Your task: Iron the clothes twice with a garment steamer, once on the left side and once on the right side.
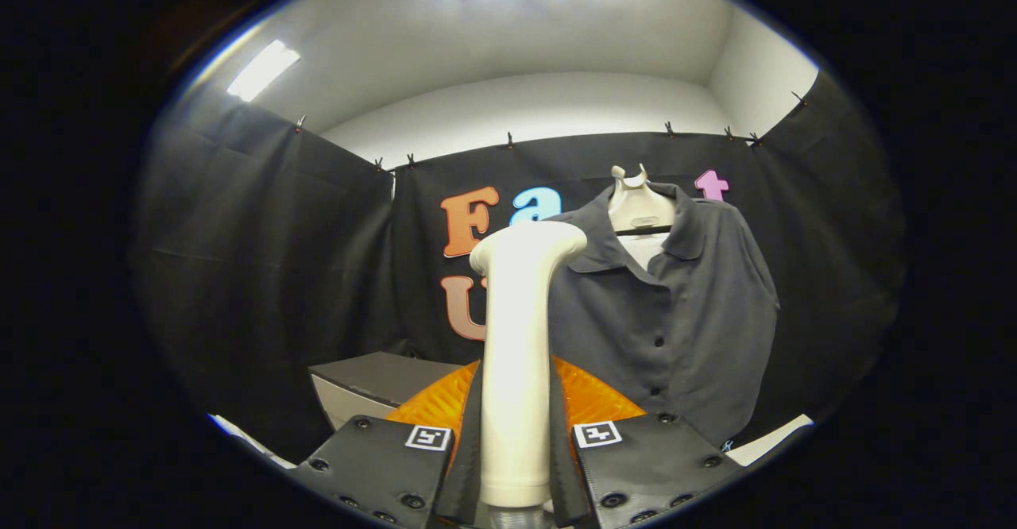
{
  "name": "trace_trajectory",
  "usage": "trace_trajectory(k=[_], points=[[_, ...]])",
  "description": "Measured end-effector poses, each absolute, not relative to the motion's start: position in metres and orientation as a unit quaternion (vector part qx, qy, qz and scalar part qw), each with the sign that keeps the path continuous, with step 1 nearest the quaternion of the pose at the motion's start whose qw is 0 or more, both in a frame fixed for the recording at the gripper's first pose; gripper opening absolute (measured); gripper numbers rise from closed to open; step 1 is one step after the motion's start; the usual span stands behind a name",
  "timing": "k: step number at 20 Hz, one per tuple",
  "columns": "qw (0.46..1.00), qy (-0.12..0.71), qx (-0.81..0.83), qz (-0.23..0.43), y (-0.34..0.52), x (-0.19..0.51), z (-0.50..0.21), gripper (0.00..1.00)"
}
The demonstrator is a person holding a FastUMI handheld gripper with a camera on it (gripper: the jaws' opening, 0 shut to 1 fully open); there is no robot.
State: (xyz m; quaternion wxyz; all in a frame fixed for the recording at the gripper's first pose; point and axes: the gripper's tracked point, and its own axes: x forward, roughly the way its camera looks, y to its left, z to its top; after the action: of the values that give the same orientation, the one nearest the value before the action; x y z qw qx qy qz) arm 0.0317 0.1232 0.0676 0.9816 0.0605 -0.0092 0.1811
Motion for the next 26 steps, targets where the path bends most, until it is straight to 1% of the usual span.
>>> trace_trajectory(k=[4, 11, 18, 26], points=[[0.986, -0.004, 0.063, 0.154, 0.098, 0.056, 0.045, 0.42], [0.989, 0.018, 0.068, 0.13, 0.08, 0.099, 0.007, 0.42], [0.989, 0.025, 0.074, 0.127, 0.086, 0.13, -0.004, 0.42], [0.989, 0.032, 0.065, 0.126, 0.093, 0.136, -0.02, 0.42]])
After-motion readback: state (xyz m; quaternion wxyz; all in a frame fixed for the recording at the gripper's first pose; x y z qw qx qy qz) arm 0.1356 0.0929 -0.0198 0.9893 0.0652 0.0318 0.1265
